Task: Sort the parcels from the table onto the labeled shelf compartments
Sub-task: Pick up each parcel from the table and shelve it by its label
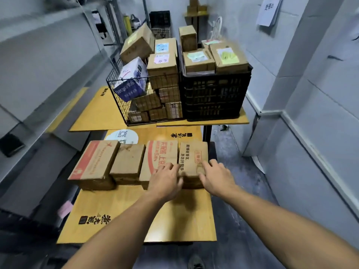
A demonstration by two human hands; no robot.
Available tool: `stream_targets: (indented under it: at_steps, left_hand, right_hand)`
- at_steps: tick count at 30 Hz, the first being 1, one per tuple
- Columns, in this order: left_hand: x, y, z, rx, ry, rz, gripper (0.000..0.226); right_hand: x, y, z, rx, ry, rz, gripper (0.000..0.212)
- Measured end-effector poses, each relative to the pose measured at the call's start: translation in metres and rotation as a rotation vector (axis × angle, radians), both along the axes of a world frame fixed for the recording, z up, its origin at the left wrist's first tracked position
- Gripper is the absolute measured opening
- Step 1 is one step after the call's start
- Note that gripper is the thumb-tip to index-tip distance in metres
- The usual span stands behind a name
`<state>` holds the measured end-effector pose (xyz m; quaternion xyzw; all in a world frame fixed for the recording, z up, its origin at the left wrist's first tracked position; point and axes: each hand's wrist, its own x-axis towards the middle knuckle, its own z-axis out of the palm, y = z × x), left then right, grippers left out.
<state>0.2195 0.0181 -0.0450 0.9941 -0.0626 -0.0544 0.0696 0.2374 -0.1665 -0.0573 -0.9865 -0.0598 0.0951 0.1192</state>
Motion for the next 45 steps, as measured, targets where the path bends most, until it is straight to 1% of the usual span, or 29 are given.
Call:
stream_targets:
  at_steps: [4, 7, 11, 18, 25, 27, 29, 32, 34, 38, 40, 42, 45]
  left_hand:
    - [0.028, -0.007, -0.015, -0.084, 0.096, 0.050, 0.050]
    - [0.041, -0.012, -0.024, -0.104, 0.129, 0.063, 0.045]
    - [0.048, -0.013, -0.038, -0.152, 0.160, 0.090, 0.049]
    - [0.040, -0.010, -0.053, -0.337, 0.078, 0.100, 0.053]
    - [0.026, -0.015, -0.052, -0.636, -0.027, 0.095, 0.048]
    - [0.022, -0.017, -0.046, -0.729, -0.042, 0.089, 0.046]
    - [0.020, -0.018, -0.041, -0.869, -0.039, 0.109, 0.042]
    - [0.021, -0.020, -0.039, -1.112, -0.024, 0.233, 0.037]
    - [0.024, -0.021, -0.038, -1.136, -0.057, 0.287, 0.036]
    - [0.024, -0.016, -0.040, -1.067, -0.053, 0.332, 0.036]
    - [0.022, -0.013, -0.040, -1.069, -0.030, 0.363, 0.050]
    - [0.021, -0.012, -0.038, -1.139, 0.030, 0.375, 0.060]
    - [0.019, -0.012, -0.032, -1.247, 0.088, 0.357, 0.065]
  right_hand:
    - [0.028, -0.004, -0.019, 0.150, 0.081, -0.084, 0.047]
    - [0.037, -0.005, -0.034, 0.268, 0.144, -0.137, 0.052]
    - [0.039, -0.001, -0.048, 0.447, 0.198, -0.191, 0.059]
    - [0.034, 0.007, -0.052, 0.626, 0.174, -0.328, 0.064]
    - [0.024, -0.006, -0.057, 0.815, 0.111, -0.419, 0.058]
    - [0.020, -0.012, -0.057, 0.882, 0.092, -0.424, 0.058]
    - [0.016, -0.018, -0.055, 0.942, 0.065, -0.412, 0.059]
    - [0.009, -0.024, -0.054, 0.989, 0.021, -0.371, 0.052]
    - [0.005, -0.026, -0.052, 0.996, -0.010, -0.355, 0.054]
    - [0.002, -0.030, -0.045, 1.016, -0.008, -0.314, 0.053]
    - [0.000, -0.030, -0.043, 1.052, 0.005, -0.298, 0.050]
    - [0.000, -0.029, -0.039, 1.077, 0.023, -0.289, 0.048]
    - [0.001, -0.026, -0.030, 1.085, 0.032, -0.256, 0.044]
